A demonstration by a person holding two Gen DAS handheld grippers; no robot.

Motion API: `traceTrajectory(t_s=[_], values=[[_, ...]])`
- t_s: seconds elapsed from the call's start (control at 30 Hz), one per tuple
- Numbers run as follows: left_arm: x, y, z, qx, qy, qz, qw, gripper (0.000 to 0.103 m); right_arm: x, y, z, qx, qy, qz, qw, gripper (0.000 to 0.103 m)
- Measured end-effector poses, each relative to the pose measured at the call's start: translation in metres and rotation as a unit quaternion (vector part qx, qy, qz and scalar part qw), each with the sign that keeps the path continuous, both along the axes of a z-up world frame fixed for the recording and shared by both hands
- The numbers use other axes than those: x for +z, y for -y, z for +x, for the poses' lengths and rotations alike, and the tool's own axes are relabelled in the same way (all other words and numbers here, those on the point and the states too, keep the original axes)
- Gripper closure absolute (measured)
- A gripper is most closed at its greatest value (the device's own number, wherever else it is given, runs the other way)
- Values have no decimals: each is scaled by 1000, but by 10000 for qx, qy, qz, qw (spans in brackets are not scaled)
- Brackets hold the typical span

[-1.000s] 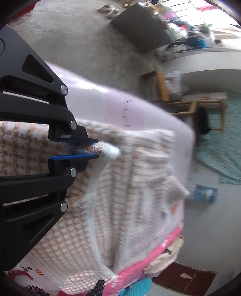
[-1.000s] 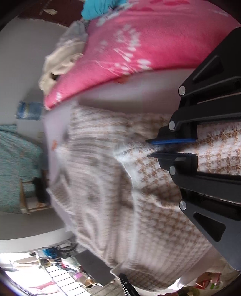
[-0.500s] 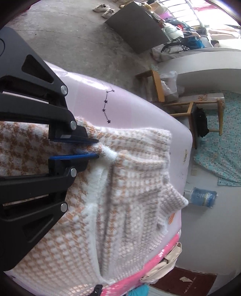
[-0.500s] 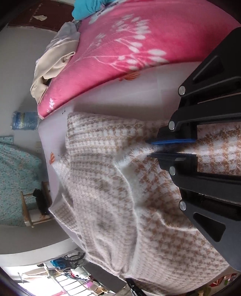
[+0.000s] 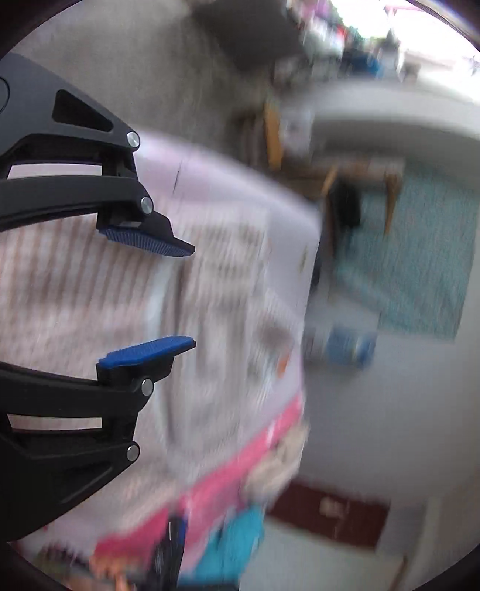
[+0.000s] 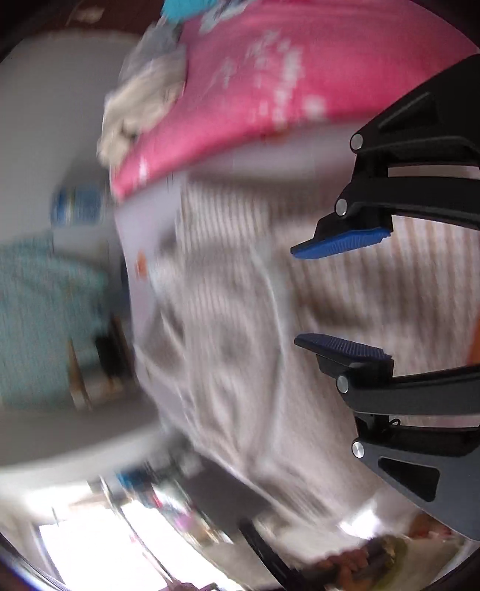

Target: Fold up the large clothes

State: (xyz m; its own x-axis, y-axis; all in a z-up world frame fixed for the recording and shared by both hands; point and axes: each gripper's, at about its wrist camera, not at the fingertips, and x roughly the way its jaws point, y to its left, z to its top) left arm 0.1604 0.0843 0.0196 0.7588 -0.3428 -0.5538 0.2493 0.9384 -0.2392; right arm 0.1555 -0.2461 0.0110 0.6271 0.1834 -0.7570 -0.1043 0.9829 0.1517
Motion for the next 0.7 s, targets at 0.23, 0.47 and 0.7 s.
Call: traceTrajectory(t_s=[0.23,0.47,0.7], values=[[-62,81,16,-902,-1019,294,9903,66,-55,-68,32,858,-723,207,9935,82],[-78,81,30,-619,-958,510,9922,66,-61,-64,51,592,-793,213,9949,86],[-76,77,27,-598,-953,406,9928,66,-58,-24,56,-309,-646,-390,9967,86]])
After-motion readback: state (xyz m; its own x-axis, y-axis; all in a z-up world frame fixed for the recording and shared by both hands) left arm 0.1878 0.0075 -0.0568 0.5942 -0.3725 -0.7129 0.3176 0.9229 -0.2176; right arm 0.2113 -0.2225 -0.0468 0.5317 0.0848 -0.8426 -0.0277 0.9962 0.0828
